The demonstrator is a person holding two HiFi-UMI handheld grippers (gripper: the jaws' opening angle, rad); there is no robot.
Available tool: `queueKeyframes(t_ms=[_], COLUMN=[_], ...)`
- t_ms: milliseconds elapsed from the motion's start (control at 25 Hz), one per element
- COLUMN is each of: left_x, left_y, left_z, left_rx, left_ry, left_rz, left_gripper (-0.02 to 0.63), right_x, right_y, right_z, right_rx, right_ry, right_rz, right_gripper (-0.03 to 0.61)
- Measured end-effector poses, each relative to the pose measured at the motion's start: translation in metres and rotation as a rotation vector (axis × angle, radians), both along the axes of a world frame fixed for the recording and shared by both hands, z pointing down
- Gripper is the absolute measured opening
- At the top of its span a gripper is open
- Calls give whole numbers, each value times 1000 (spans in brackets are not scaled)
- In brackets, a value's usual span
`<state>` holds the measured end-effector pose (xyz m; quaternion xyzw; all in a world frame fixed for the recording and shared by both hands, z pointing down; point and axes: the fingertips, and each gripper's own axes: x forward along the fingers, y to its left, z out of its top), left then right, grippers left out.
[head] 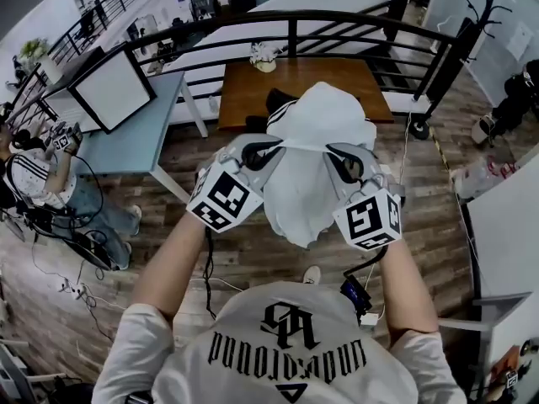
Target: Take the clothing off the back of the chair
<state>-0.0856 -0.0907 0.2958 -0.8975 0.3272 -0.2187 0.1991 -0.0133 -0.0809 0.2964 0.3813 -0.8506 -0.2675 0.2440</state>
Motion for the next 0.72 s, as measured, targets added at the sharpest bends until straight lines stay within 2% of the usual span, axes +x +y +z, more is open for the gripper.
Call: queueKeyframes(t_ms=[280, 720], left_x=[-35, -56], left_y=[59, 144], left_z=[14, 41], left_rx=[-24, -81], left_ry=[16, 56], left_rz=[45, 128], left_gripper=[55, 55], right_x=[-34, -64], right_y=[59, 146], right_z=[6, 39], right_rx=[2, -88], right_ry=[-9, -28], right_rz=[49, 84], right_gripper=[8, 8])
